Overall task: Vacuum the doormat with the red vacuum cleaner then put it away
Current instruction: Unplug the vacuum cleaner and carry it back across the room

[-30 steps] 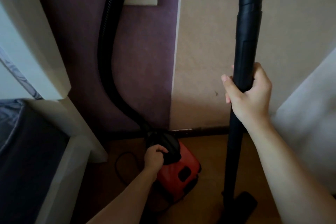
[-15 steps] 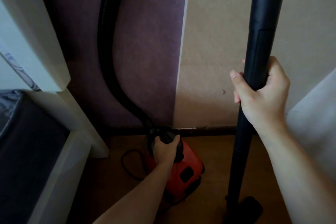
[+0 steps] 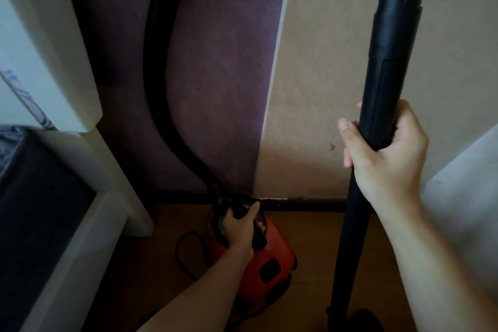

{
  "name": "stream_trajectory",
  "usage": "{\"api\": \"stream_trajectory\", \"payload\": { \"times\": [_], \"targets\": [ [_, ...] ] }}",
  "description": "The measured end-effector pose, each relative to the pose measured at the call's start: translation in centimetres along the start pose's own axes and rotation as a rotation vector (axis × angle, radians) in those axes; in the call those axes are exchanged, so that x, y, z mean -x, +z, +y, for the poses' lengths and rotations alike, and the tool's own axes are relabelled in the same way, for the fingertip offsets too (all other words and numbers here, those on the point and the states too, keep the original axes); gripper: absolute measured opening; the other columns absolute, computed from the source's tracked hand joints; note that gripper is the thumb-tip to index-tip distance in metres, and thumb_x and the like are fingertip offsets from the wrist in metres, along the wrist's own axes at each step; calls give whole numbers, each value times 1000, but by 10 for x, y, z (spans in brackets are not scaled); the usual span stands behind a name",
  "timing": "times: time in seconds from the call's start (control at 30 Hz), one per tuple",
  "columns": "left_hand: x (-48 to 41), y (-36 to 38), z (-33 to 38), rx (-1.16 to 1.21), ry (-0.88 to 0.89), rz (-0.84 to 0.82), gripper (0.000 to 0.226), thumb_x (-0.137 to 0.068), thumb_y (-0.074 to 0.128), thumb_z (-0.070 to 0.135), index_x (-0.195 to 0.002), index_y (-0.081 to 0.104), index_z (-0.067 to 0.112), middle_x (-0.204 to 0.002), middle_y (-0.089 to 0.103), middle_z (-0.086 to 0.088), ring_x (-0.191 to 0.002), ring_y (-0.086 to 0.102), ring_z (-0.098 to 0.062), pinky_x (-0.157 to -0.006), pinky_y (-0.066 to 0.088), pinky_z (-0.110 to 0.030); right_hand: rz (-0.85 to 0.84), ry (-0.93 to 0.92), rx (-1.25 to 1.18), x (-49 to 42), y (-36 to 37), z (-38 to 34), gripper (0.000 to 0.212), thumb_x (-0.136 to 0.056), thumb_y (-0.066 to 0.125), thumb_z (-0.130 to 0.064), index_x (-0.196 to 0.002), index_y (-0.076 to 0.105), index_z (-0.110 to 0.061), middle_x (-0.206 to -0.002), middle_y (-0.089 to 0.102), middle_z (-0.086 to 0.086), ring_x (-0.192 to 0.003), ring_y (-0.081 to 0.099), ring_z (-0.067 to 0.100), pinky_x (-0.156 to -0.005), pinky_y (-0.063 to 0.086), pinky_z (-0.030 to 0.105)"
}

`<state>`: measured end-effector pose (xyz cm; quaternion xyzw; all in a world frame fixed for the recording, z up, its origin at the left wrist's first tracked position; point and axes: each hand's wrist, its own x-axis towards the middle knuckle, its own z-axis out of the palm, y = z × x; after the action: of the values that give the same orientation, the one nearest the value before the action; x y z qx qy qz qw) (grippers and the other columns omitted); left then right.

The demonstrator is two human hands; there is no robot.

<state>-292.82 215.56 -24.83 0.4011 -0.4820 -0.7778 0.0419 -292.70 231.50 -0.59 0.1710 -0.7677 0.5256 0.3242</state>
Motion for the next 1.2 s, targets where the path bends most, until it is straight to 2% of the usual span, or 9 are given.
{"api": "stream_trajectory", "payload": {
  "times": [0.1,0.27,0.43,0.53,0.7,0.8,1.0,1.1,1.2],
  "targets": [
    [9,0,3,-27,41,43,43,-83,79,9,-123,62,7,-75,66,-15,-37,55,-13,-45,51,-29,-6,-1,-5,0,1,1,22,-94,73,-13,-103,53,-9,-73,61,12,-46,60,21,-51,50,29],
    [30,-5,9,-135,130,-8,15,-87,74,7,-100,67,4,-61,63,-11,-38,53,-13,-43,48,-28,-11,13,-30,0,5,-2,22,-93,72,-13,-103,53,-9,-75,60,13,-46,59,20,-49,49,28],
    [45,-12,32,-158,146,-4,18,-88,71,4,-105,65,2,-62,63,-9,-42,54,-13,-43,47,-27,-14,-6,-50,-3,5,-8,22,-93,71,-18,-104,51,-18,-74,56,12,-47,58,22,-47,46,26],
    [58,-15,46,-185,145,-25,12,-88,69,3,-99,65,4,-59,62,-7,-44,55,-15,-46,47,-28,7,-30,-59,-10,6,-15,26,-92,71,-21,-97,49,-33,-72,54,11,-51,59,25,-49,45,26],
    [102,-19,89,-308,143,-66,10,-88,66,1,-85,59,5,-62,56,-10,-44,51,-17,-47,46,-30,27,44,-63,-20,-1,-35,30,-89,71,-25,-91,46,-42,-67,54,15,-55,57,34,-51,48,39],
    [146,-19,129,-402,147,-82,17,-87,65,-3,-79,54,7,-59,51,-11,-40,49,-17,-43,44,-29,47,138,-82,-37,-19,-72,28,-88,71,-25,-89,47,-40,-69,55,16,-56,57,35,-52,49,44],
    [254,-11,217,-529,105,-175,19,-86,65,-6,-76,54,6,-52,52,-8,-40,47,-19,-43,42,-30,76,286,-91,-112,-85,-185,25,-87,74,-4,-85,51,-13,-68,52,22,-53,53,39,-50,45,47],
    [321,-10,272,-550,68,-246,15,-87,66,-5,-79,58,6,-53,55,-7,-43,49,-21,-45,42,-31,103,285,-60,-149,-122,-259,24,-87,73,-8,-84,51,-18,-68,51,18,-54,51,39,-50,45,48],
    [385,-5,328,-590,62,-298,11,-88,66,-5,-88,63,6,-53,57,-7,-42,50,-20,-43,43,-31,103,301,-18,-178,-156,-332,19,-89,73,-11,-90,54,-13,-70,52,19,-56,51,39,-51,47,50]
  ]
}}
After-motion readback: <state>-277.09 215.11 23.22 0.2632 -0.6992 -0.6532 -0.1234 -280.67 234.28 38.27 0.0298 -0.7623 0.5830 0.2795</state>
